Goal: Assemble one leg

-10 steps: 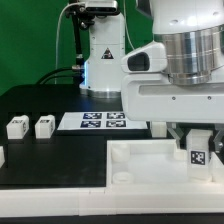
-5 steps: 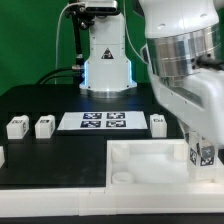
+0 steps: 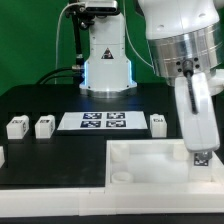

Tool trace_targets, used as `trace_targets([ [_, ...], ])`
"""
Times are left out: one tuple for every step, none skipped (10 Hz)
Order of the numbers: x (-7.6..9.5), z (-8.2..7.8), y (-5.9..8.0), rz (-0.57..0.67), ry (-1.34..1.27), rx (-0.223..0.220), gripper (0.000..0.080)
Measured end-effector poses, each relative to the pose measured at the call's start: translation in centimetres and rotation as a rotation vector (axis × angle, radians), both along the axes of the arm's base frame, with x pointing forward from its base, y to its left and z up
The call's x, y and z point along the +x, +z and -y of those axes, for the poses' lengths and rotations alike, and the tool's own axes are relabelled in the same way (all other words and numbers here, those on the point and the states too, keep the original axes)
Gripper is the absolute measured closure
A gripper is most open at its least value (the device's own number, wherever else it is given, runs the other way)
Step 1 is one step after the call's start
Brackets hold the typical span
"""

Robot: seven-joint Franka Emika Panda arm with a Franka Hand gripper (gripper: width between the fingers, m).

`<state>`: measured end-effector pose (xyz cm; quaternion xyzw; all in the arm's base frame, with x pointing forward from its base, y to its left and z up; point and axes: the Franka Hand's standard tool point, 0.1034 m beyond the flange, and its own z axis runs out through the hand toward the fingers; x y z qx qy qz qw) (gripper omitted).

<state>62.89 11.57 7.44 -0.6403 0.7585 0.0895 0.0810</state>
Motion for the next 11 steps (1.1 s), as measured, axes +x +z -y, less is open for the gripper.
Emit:
trace_targets([
  [-0.21, -0.17, -0.16, 0.028, 0.132, -0.004, 0.0334],
  [-0.45, -0.21, -0.29, 0.059, 0.297, -0.006, 0.0194],
  [-0.58, -0.25, -0.35, 0.088, 0.444, -0.011, 0.0194],
  [-0.61, -0.38, -0.37, 0.114, 0.552, -0.013, 0.0164],
  [-0.60, -0.28, -0.37, 0.129, 0.613, -0.013, 0.0152],
  [-0.59, -0.22, -0.38, 0.151, 0.706, -0.013, 0.0152],
  [-0.59, -0.20, -0.38, 0.172, 0.797, -0.013, 0.0150],
  [-0.59, -0.19, -0.38, 0.198, 0.910, -0.016, 0.0150],
  [-0.57, -0.18, -0.30, 0.225, 1.127, -0.047, 0.0150],
  [-0.55, -0.49, -0.25, 0.249, 1.269, -0.065, 0.0150],
  [-0.37, -0.48, -0.31, 0.295, 1.408, -0.085, 0.0150],
])
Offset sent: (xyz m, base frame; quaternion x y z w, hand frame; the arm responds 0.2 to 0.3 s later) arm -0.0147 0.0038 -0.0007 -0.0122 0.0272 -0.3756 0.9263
